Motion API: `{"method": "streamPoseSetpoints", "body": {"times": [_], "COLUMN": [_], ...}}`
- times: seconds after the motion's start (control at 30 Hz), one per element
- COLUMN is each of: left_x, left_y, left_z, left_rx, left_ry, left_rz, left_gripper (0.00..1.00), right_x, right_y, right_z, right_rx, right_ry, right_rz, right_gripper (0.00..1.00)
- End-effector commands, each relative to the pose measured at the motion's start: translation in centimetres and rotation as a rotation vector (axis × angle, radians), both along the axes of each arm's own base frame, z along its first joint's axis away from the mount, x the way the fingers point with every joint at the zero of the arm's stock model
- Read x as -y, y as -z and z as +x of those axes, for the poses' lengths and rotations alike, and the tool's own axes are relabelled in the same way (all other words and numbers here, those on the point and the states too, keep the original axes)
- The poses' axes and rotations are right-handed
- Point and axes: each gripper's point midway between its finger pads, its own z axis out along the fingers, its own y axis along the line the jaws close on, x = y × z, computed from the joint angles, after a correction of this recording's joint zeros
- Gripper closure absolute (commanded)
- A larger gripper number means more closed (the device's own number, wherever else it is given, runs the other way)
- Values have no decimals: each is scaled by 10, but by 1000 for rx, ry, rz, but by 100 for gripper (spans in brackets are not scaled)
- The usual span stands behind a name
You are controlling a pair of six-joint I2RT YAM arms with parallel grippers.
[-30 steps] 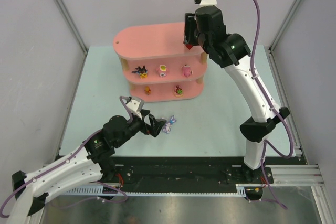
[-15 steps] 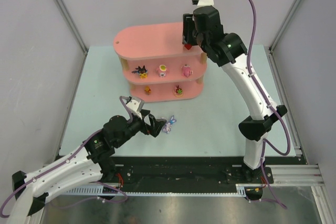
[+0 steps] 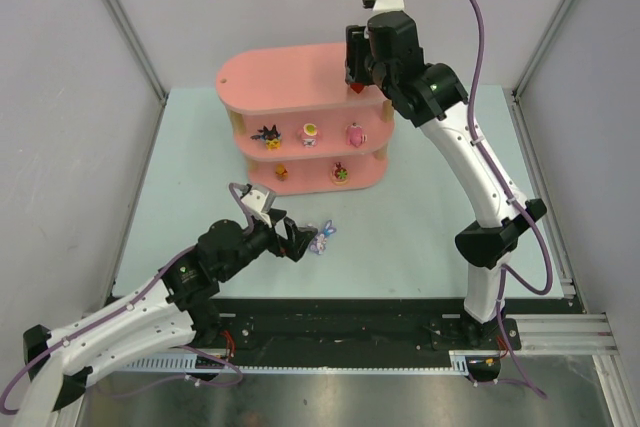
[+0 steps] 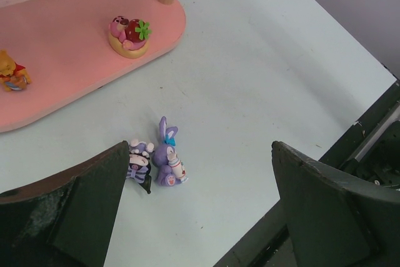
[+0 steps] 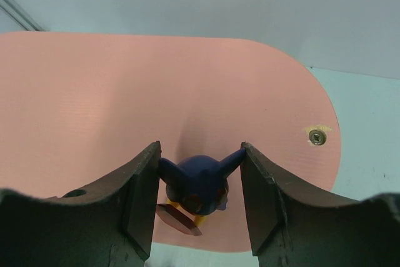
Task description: Place and organize the plastic toys onto the shelf
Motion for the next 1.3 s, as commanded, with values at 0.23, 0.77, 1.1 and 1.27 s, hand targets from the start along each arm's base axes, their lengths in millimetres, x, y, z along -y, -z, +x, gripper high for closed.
{"method": "streamPoseSetpoints", "body": {"times": [0.23, 0.77, 1.1, 1.27], "left_x": [4, 4, 3, 3], "left_y": [-7, -4, -3, -5], "left_z": [0, -2, -2, -2], "left_rx": [13, 8, 11, 15], "left_ry": [15, 21, 18, 18], "left_rz": [-24, -22, -23, -26], "left_gripper": [0, 0, 0, 0], "right_x": [10, 7, 9, 9], "right_y": [-23, -18, -21, -21], "right_z": [-13, -18, -20, -21], "right_rx": [49, 34, 46, 46], "right_ry": [-25, -54, -53, -58], "right_rz": [20, 20, 22, 20], "right_gripper": [56, 37, 30, 28]}}
